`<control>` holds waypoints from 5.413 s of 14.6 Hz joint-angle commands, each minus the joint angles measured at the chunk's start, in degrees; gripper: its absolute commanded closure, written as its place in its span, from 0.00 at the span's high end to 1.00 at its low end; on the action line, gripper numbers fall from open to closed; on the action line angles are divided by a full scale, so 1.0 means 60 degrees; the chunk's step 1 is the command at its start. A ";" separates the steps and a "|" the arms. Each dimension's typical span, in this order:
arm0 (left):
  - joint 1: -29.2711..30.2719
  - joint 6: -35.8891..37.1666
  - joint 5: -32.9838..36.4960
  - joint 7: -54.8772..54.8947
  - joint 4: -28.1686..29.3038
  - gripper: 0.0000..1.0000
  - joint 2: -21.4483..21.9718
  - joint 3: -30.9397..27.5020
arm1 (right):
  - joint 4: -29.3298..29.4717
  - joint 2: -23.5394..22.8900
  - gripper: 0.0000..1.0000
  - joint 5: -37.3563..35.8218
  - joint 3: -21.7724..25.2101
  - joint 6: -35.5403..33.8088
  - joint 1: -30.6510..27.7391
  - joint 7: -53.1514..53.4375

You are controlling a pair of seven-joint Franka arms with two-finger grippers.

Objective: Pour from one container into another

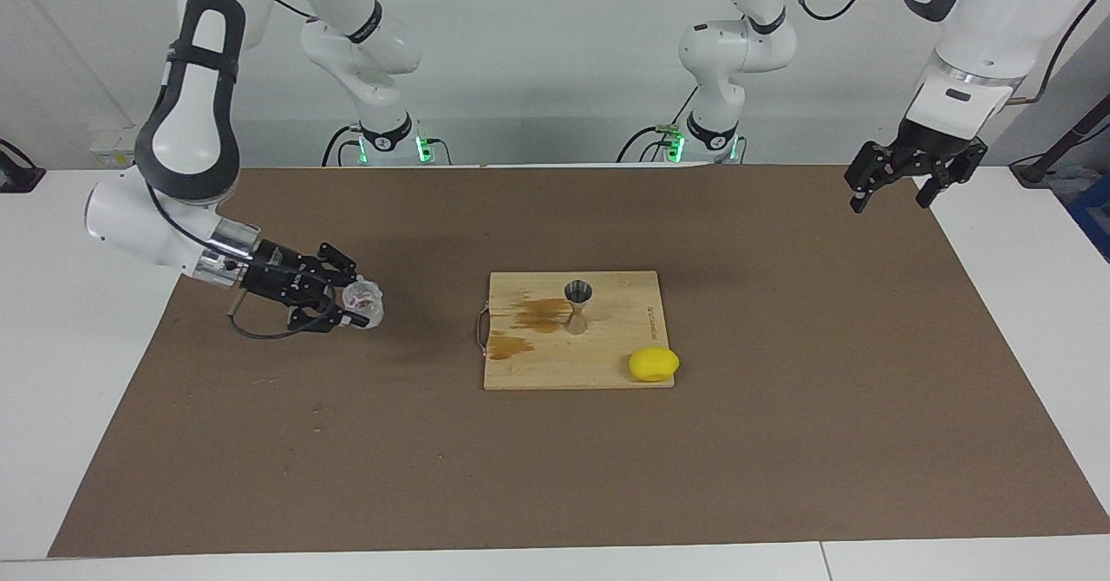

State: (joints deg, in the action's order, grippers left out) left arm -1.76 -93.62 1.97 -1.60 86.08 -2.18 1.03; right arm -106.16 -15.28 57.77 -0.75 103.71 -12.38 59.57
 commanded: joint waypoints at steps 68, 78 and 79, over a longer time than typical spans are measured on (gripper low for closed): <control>0.0059 -0.0114 0.0184 -0.0115 0.0302 1.00 0.0216 0.0019 | -0.0355 -0.0267 1.00 -0.0383 -0.0124 0.0747 -0.0369 -0.2327; 0.0059 -0.0114 0.0184 -0.0129 0.0302 1.00 0.0231 0.0019 | 0.0905 0.0597 1.00 -0.4934 -0.0153 0.0878 0.0917 -0.1902; 0.0059 -0.0114 0.0184 -0.0129 0.0302 1.00 0.0217 0.0019 | 0.0920 0.0787 1.00 -0.5535 -0.0182 0.1009 0.1095 -0.1901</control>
State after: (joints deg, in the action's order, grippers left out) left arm -1.75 -93.61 1.98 -1.80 86.36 -2.17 0.92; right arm -101.27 -12.53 30.93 -1.53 108.32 -8.52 46.81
